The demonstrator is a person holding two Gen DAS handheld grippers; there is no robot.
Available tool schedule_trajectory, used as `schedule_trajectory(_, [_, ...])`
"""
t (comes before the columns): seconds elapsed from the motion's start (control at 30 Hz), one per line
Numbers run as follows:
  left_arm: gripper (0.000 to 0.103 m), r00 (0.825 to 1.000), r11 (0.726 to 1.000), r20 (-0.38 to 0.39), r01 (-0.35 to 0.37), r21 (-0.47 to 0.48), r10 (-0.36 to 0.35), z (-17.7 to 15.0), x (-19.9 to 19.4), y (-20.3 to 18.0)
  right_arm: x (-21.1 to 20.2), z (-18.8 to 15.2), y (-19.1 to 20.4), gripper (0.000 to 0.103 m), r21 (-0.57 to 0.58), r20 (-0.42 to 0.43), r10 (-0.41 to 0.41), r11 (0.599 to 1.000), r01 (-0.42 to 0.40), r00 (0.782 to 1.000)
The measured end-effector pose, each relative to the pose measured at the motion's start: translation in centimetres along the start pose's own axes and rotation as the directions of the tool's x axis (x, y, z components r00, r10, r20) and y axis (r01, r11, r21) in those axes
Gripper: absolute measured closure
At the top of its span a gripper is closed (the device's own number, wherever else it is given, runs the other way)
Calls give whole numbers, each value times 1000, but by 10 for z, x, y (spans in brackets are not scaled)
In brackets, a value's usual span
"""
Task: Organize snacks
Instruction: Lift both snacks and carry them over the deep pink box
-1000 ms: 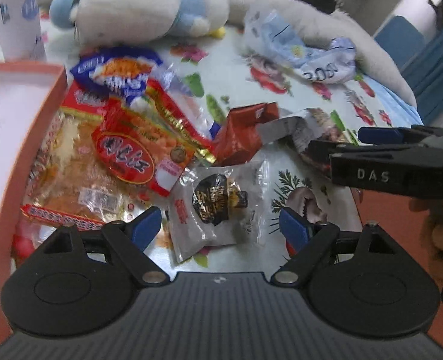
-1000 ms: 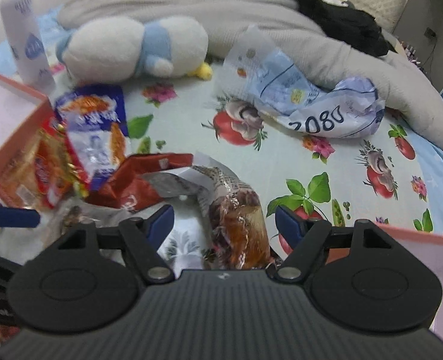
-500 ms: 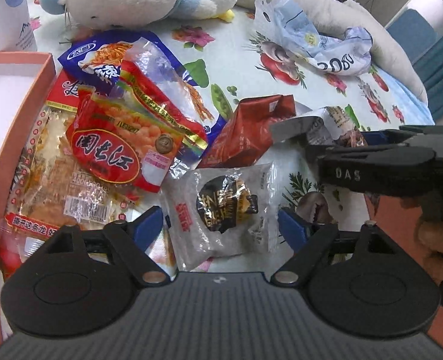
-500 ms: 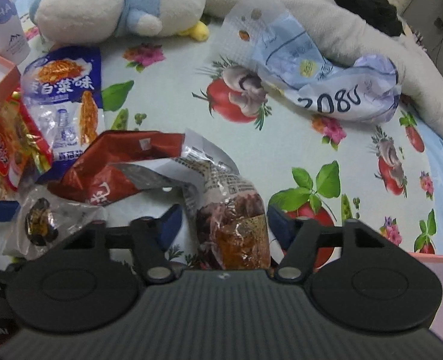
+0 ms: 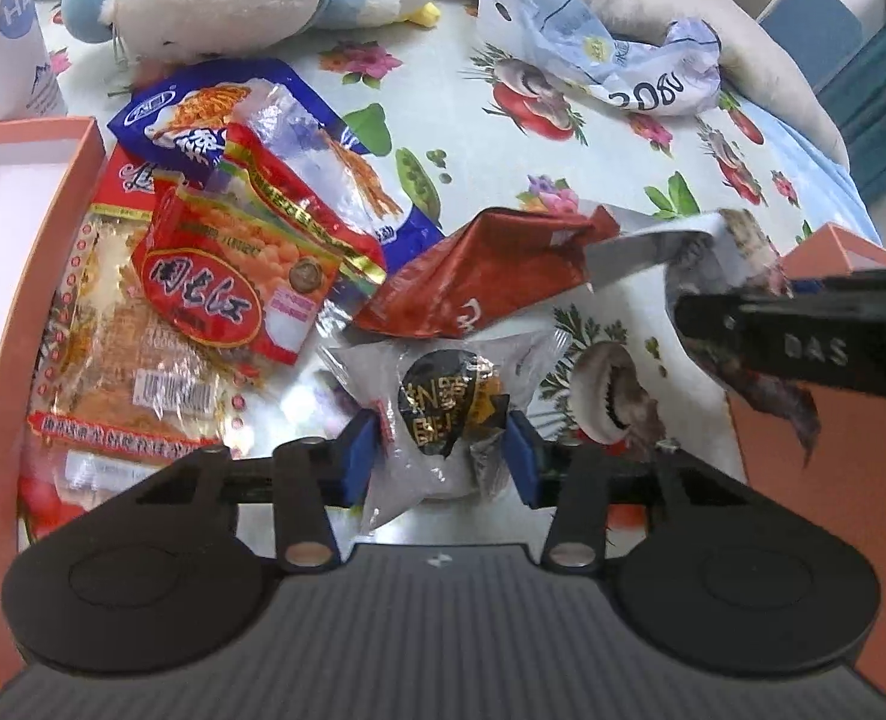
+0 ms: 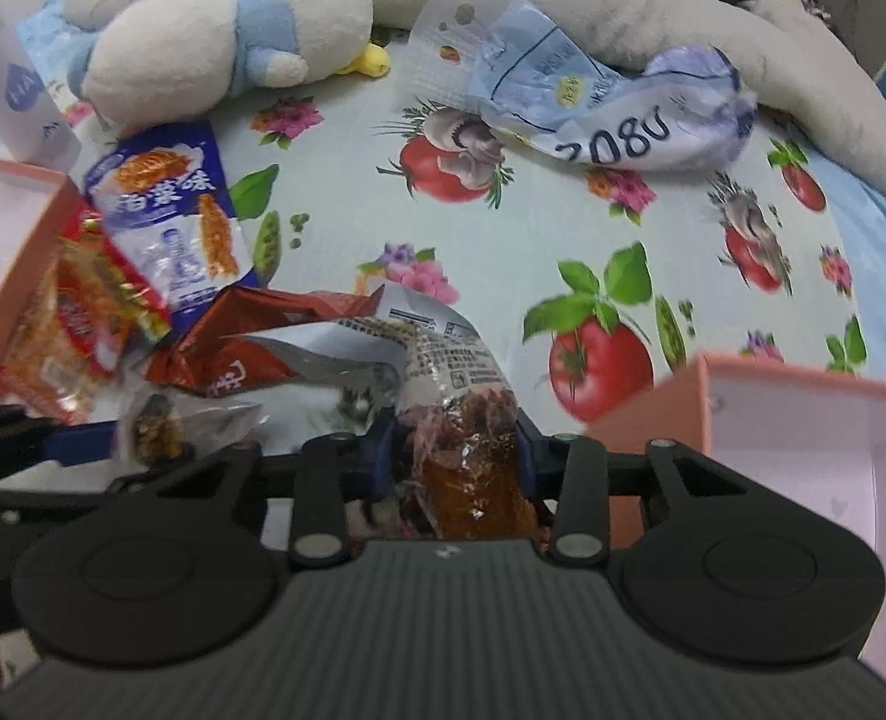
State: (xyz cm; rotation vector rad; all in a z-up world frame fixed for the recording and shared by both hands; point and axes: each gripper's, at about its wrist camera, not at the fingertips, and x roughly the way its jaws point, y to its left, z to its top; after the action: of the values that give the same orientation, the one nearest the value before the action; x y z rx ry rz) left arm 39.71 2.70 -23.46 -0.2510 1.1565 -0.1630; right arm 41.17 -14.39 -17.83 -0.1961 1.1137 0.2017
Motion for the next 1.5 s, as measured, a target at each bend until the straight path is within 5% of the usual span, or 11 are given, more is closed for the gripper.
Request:
schedule_trajectory(0.33, [57,1000,998,9,-8,-65,9,-28,-31,1,-42,-33,-17,62,149,73,48,987,-58,996])
schedule_trajectory(0.63, [57,996,996,91,9,-89,-1,-58,-72,5,-76,-70,-11,62,202,176,78,973,-113,981])
schedule_trajectory(1.03, [57,961,997,275,29,-73,-8,-120,-139,-29,-135,-139,-14,62,184,382,141,957,-225,913])
schedule_trajectory(1.5, [57,926,998,373,59,0,-54,-196,-213,-71,-201,-225,-34,62,252,478,77,943,-220,875])
